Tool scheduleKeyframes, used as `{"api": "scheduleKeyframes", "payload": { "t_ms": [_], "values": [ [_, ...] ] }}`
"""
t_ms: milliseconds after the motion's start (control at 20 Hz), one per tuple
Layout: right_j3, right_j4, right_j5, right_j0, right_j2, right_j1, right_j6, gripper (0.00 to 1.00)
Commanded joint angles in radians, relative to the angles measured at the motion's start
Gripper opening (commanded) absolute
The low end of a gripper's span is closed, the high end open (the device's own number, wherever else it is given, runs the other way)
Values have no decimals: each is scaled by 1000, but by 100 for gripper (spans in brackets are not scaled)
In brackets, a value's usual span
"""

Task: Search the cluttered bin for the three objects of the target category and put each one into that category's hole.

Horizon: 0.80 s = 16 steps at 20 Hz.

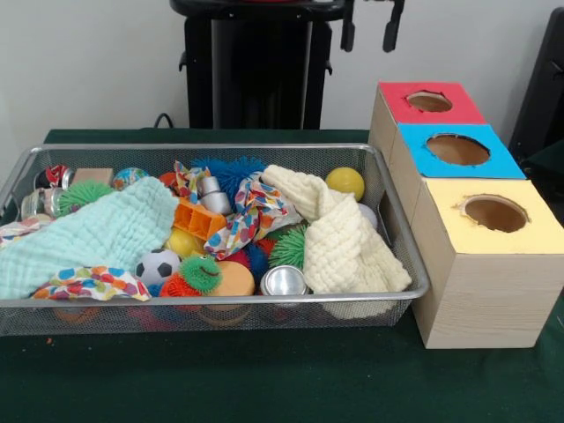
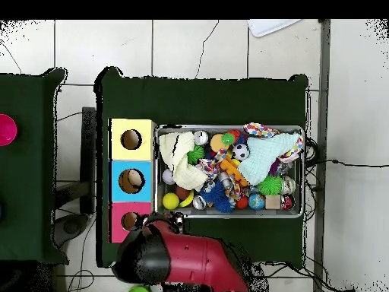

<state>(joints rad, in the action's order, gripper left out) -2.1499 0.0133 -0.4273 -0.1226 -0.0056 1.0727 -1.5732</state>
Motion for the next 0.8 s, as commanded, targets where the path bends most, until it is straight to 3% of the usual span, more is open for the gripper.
{"api": "scheduleKeyframes", "payload": {
  "t_ms": [50, 800],
  "values": [
    [93, 80, 88, -55, 60, -135, -52, 100],
    [201, 297, 176, -141, 117, -297, 46, 100]
  ]
}}
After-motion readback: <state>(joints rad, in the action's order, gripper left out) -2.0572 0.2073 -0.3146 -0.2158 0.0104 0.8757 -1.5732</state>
